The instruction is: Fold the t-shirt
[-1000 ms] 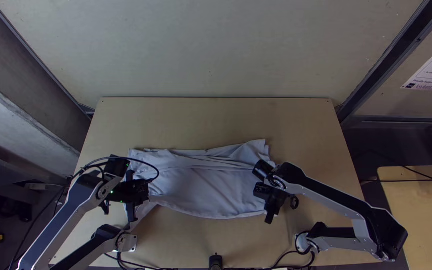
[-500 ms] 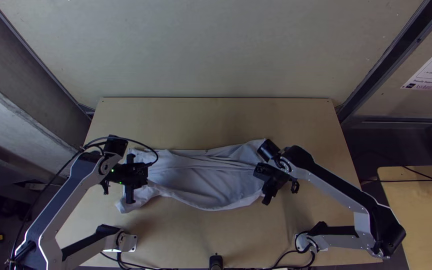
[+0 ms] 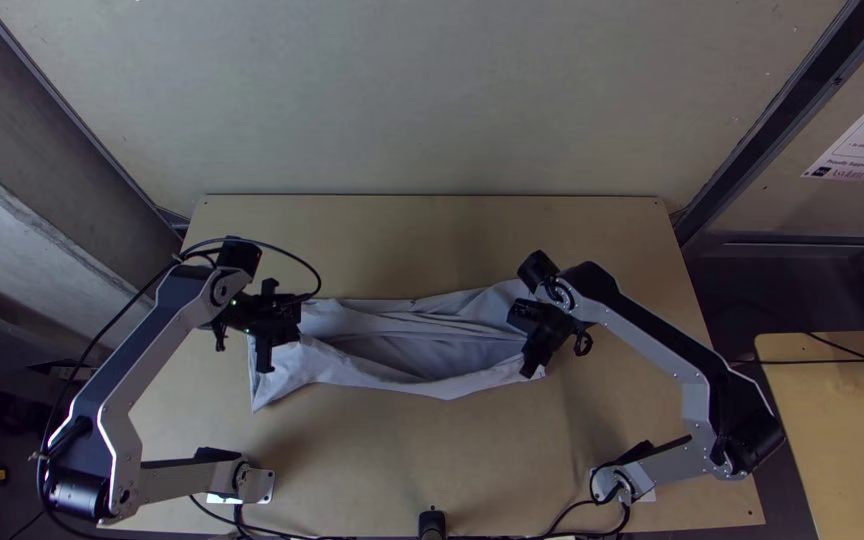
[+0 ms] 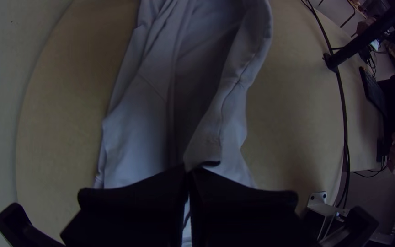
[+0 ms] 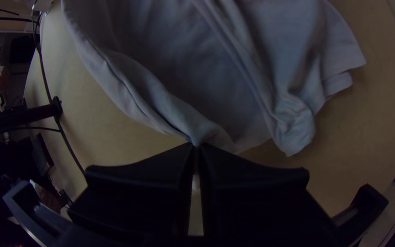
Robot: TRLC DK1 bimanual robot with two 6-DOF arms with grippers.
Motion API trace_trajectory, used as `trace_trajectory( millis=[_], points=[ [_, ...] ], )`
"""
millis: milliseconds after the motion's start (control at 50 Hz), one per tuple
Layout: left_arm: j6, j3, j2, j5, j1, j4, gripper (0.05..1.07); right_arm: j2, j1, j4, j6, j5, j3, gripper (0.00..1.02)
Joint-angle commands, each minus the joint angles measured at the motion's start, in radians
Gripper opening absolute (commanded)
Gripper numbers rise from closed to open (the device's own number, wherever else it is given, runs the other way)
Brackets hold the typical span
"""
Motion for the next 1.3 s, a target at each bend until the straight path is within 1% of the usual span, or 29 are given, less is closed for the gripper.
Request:
trace_trajectory(
  millis=[0, 140, 360, 540, 780, 900, 1000, 1160, 1280],
  points=[
    [0.053, 0.06, 0.057, 0.007, 0.006, 0.004, 0.08, 0.029, -0.036, -0.011, -0.028, -0.006, 0.038, 0.02],
    [0.074, 0.123, 0.11, 0.007, 0.014, 0.004, 0.08, 0.039, -0.072, -0.011, -0.031, -0.006, 0.068, 0.02],
    [0.132, 0.193, 0.178, 0.007, 0.034, 0.005, 0.08, 0.076, -0.084, -0.011, -0.031, -0.004, 0.109, 0.02],
    [0.154, 0.284, 0.259, 0.006, 0.037, 0.005, 0.08, 0.111, -0.096, -0.011, -0.031, 0.0, 0.124, 0.02],
    [0.183, 0.338, 0.324, 0.003, 0.034, 0.024, 0.08, 0.162, -0.141, -0.011, -0.031, 0.005, 0.181, 0.02],
    [0.189, 0.31, 0.325, 0.001, 0.029, 0.03, 0.08, 0.183, -0.153, -0.011, -0.031, 0.005, 0.209, 0.02],
    [0.214, 0.247, 0.319, -0.01, 0.032, 0.088, 0.08, 0.213, -0.165, -0.01, -0.031, 0.005, 0.236, 0.02],
    [0.227, 0.181, 0.327, -0.014, 0.046, 0.179, 0.08, 0.254, -0.179, -0.003, -0.026, 0.013, 0.265, 0.02],
    [0.226, 0.163, 0.347, -0.014, 0.055, 0.217, 0.08, 0.282, -0.184, 0.004, -0.025, 0.02, 0.269, 0.02]
  ],
)
